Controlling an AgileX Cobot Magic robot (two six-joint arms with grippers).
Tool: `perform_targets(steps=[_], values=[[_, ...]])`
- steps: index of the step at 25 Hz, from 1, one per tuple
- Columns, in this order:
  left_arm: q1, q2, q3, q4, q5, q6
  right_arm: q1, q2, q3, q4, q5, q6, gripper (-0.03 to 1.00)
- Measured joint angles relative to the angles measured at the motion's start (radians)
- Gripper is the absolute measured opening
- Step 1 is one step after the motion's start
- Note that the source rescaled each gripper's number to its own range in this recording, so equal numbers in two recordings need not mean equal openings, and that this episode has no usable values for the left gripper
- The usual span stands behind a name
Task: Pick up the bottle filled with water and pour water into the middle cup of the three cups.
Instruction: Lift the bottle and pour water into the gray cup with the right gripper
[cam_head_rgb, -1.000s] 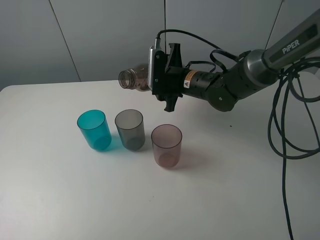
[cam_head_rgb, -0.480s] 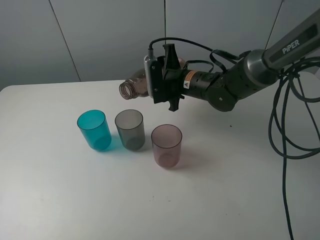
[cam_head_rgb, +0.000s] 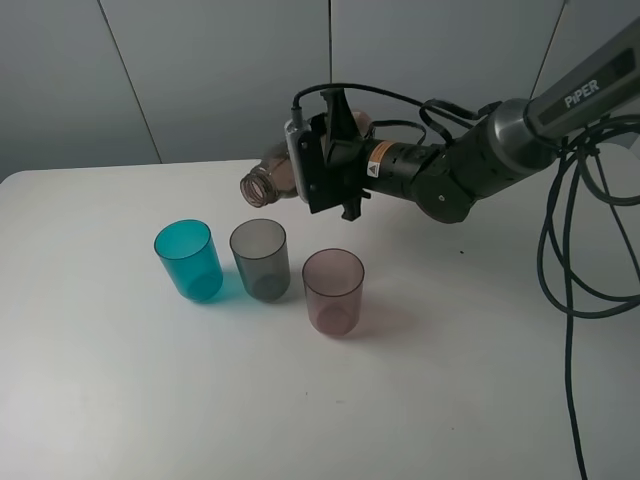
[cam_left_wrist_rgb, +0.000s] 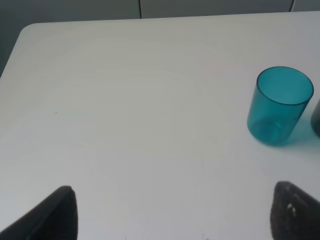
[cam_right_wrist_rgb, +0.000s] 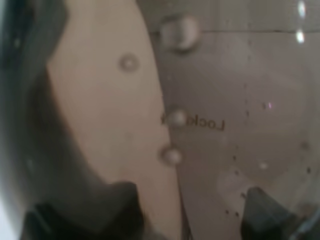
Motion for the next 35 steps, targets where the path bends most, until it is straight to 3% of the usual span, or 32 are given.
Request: perform_targets(steps=[35], values=[[0.0, 0.0, 0.0, 0.0, 0.0, 0.0, 0.0, 0.0, 0.0, 0.004, -0.011, -0.223, 0.03]])
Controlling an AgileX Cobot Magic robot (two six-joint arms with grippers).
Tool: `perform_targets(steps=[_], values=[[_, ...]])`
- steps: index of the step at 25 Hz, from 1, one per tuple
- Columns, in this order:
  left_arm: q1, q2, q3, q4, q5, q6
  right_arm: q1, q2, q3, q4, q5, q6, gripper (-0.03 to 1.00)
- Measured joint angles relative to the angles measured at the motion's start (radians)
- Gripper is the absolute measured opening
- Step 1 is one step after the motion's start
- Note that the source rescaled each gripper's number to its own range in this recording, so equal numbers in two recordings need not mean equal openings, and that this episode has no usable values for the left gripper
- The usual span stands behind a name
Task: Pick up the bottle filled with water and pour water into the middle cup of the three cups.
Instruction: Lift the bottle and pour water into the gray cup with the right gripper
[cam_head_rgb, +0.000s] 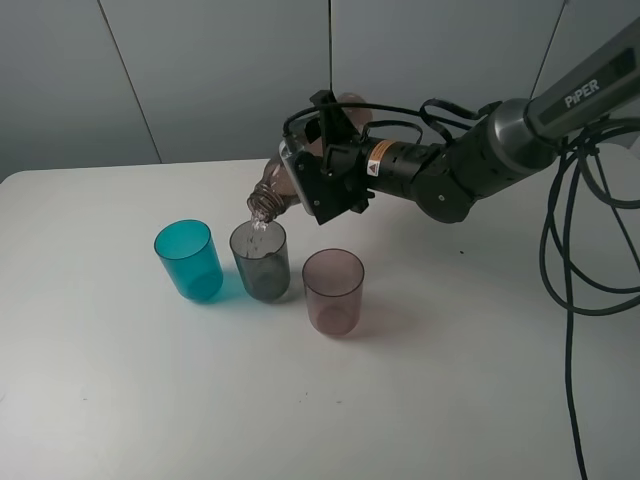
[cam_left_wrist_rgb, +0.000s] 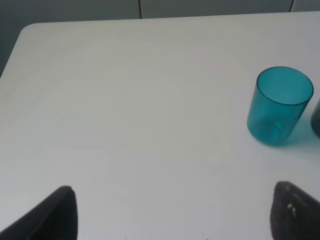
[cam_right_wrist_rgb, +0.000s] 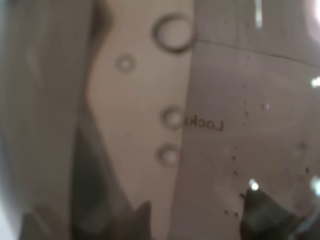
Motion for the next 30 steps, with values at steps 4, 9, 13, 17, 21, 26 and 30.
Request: perform_targets(steps=[4, 9, 13, 17, 21, 26, 30], values=[[0.0, 0.0, 0.0, 0.0, 0.0, 0.0, 0.0, 0.0, 0.0, 0.0, -0.002, -0.023, 0.03], [0.0, 0.0, 0.0, 0.0, 0.0, 0.0, 0.0, 0.0, 0.0, 0.002, -0.004, -0.045, 0.03], [0.0, 0.0, 0.0, 0.0, 0.0, 0.0, 0.0, 0.0, 0.0, 0.017, -0.006, -0.068, 0.03], [0.0, 0.0, 0.0, 0.0, 0.0, 0.0, 0.0, 0.0, 0.0, 0.021, -0.01, -0.075, 0.03], [0.0, 0.0, 0.0, 0.0, 0.0, 0.0, 0.0, 0.0, 0.0, 0.025, -0.03, -0.089, 0.03], [0.0, 0.0, 0.0, 0.0, 0.0, 0.004, 0.0, -0.006, 0.0, 0.036, -0.032, -0.126, 0.03], [0.0, 0.0, 0.0, 0.0, 0.0, 0.004, 0.0, -0.028, 0.0, 0.046, -0.034, -0.151, 0.03]])
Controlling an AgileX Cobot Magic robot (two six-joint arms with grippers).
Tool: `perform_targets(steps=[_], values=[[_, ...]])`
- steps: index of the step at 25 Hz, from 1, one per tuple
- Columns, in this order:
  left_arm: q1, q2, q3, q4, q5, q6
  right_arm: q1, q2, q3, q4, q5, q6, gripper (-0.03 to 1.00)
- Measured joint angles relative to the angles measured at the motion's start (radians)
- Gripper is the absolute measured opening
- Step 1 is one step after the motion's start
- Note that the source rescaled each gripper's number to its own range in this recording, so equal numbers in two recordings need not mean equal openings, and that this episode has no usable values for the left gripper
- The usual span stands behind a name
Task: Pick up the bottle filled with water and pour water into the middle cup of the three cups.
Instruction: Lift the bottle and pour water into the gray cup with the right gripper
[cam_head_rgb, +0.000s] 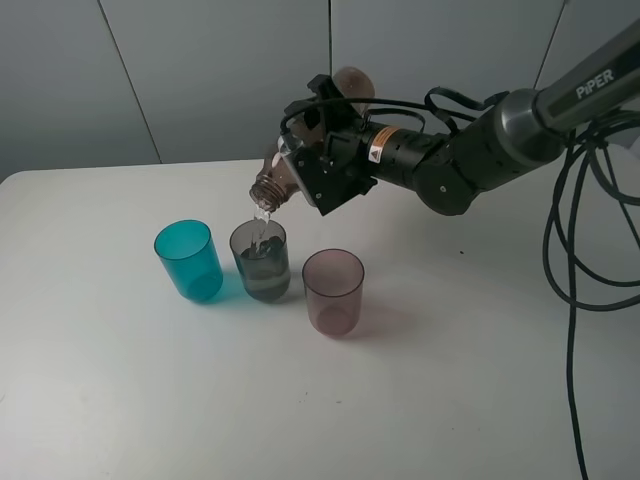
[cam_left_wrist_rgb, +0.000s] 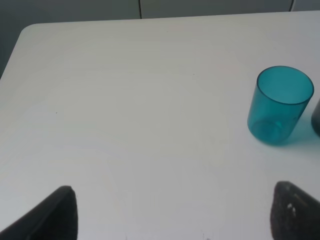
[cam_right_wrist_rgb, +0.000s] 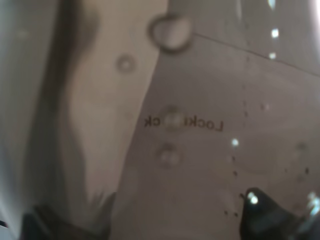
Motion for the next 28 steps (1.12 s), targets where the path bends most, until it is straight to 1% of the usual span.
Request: perform_targets(steps=[18, 28], values=[[0.0, 0.0, 0.0, 0.0, 0.0, 0.001, 0.0, -0.034, -0.002, -0.002, -0.006, -0.089, 0.03], [0.0, 0.0, 0.0, 0.0, 0.0, -0.001, 0.0, -0.034, -0.002, -0.053, -0.014, -0.107, 0.03]])
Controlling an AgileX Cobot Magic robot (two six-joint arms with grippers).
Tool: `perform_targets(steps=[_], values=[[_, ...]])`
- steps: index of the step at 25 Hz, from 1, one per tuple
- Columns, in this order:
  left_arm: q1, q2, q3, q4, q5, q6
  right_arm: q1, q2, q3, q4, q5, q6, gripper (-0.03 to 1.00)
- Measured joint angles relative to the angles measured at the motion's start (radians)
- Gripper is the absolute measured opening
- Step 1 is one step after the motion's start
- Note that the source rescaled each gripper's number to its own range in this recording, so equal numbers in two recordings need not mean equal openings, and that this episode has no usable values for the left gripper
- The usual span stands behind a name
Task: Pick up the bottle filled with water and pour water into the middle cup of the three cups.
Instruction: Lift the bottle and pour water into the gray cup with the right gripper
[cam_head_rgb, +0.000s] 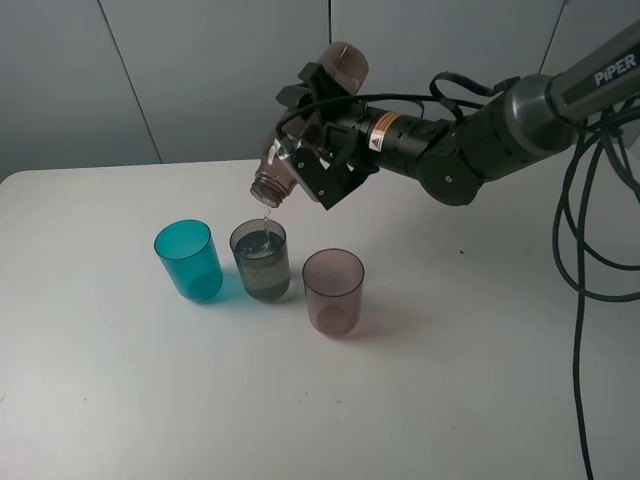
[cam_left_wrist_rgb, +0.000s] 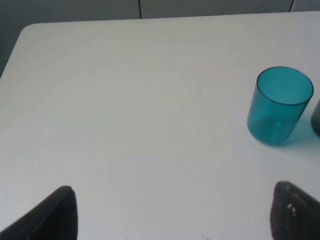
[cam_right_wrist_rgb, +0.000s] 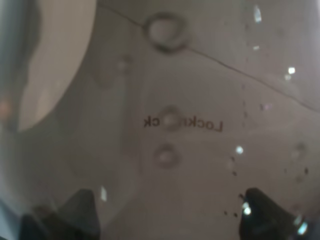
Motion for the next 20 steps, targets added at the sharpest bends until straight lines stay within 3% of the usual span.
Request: perform_targets(steps=[15, 20], values=[[0.0, 0.0, 0.0, 0.0, 0.0, 0.0, 0.01, 0.0, 0.0, -0.044, -0.004, 0.014, 0.03], [0.0, 0.0, 0.0, 0.0, 0.0, 0.0, 0.01, 0.0, 0.0, -0.014, 0.043, 0.19, 0.03]])
